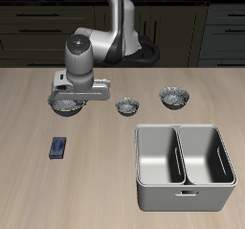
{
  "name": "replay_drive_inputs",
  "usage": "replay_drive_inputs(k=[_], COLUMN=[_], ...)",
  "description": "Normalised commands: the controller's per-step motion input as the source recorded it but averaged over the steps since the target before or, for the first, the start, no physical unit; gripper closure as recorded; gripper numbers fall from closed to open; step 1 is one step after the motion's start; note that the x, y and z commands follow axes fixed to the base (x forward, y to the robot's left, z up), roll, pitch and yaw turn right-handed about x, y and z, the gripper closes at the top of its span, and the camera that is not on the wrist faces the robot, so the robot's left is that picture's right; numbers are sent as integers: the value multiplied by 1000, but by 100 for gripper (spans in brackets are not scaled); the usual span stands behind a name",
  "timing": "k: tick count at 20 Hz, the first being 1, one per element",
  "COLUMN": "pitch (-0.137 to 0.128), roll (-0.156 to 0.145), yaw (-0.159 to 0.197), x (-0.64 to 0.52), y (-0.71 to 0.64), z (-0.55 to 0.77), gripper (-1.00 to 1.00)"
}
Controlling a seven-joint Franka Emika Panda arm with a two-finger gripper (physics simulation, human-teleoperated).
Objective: Place the largest bowl in the left side of the drainer
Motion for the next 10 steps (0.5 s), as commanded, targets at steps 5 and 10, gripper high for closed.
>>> replay_drive_inputs(k=[5, 10], pitch=[-10, -9], roll=[9, 7], yaw=[1, 6], x=[8, 26], y=[56, 73], z=[61, 82], gripper=[100, 100])
